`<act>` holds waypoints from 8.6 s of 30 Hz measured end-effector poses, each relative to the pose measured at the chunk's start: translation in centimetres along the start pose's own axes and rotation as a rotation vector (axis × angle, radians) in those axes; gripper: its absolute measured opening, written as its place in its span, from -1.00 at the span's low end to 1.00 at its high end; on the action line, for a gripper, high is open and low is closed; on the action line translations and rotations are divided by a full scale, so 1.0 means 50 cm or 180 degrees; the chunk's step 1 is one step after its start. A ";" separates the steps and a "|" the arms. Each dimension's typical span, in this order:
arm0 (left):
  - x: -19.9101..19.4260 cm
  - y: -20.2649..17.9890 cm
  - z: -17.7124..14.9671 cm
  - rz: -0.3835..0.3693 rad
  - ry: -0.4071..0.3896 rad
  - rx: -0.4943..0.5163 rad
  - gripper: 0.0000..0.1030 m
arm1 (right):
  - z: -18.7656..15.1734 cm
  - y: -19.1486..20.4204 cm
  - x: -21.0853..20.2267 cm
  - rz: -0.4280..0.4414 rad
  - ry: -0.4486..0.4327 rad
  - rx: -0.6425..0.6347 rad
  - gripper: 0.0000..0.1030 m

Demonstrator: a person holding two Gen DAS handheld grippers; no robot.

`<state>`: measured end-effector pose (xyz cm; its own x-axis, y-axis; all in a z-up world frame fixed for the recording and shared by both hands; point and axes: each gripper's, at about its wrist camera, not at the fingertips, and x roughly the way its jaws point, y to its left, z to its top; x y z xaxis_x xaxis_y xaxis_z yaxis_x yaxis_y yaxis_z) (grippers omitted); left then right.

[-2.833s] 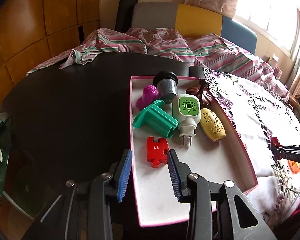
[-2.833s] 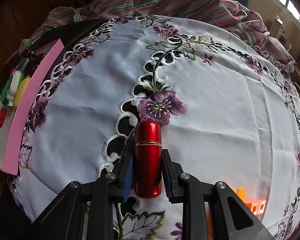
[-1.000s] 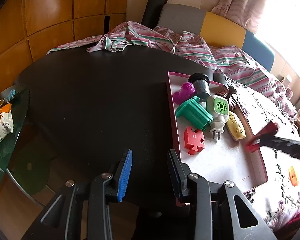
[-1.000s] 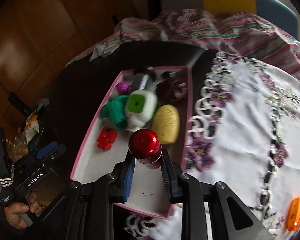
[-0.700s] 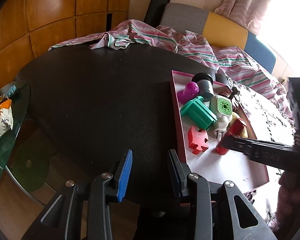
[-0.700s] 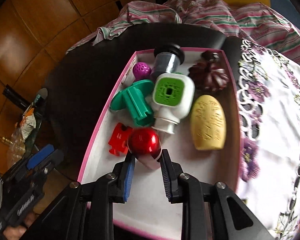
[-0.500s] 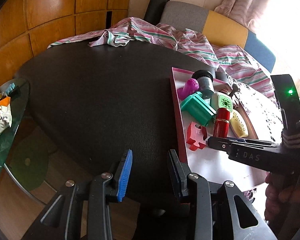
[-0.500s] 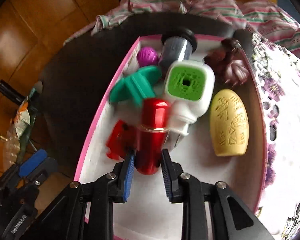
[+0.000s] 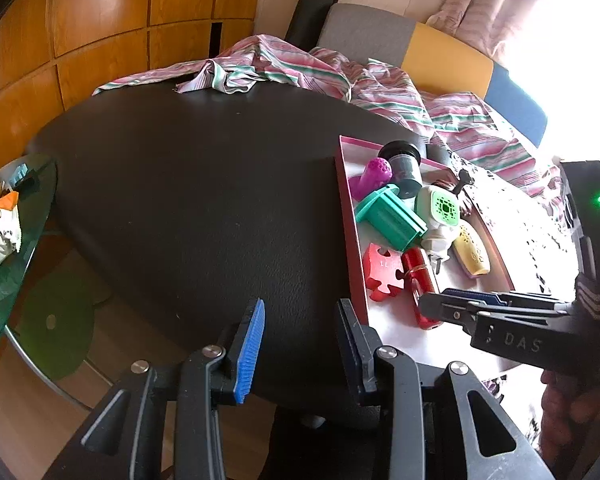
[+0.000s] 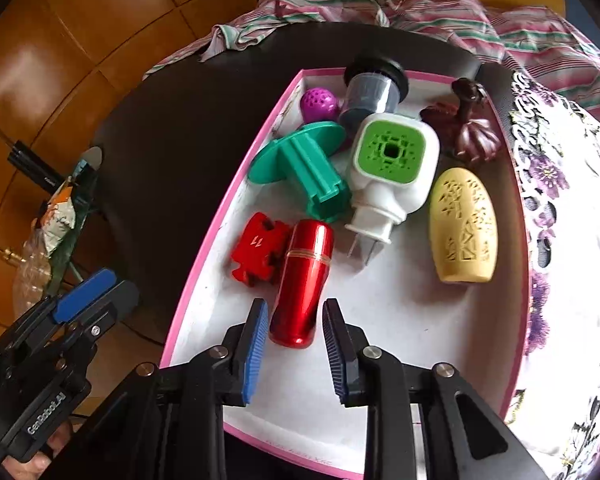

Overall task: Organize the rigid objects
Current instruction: 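Lower the red cylinder into the tray beside the puzzle piece, release, then move both grippers back to the yellow and orange pieces on the tablecloth, then grasp the yellow curved piece with the left gripper, then grasp the orange cube blocks with the right gripper while the left gripper lifts the yellow piece, then lower the yellow piece into the tray with the left gripper, release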

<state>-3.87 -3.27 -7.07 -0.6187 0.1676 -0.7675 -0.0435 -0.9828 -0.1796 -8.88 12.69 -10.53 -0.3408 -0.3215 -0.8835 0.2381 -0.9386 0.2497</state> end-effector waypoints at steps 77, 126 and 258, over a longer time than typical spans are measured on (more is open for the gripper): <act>-0.025 -0.447 -0.036 -0.1058 0.0097 0.1710 -0.10 | -0.390 -0.762 -0.417 -0.1215 -0.0848 0.3307 -0.35; 0.150 -0.938 -0.151 -0.1886 0.1529 0.2472 -0.18 | -0.433 -0.778 -0.460 -0.0819 -0.1510 0.3760 -0.27; 0.014 -0.136 0.012 -0.0277 0.0061 0.0401 -0.13 | -0.276 -0.594 -0.330 -0.1305 -0.0567 0.1732 -0.57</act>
<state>-4.47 3.49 -5.99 -0.5934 0.2529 -0.7642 -0.1952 -0.9662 -0.1683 2.20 47.61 -8.86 -0.4605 0.0995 -0.8821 -0.4143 -0.9029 0.1145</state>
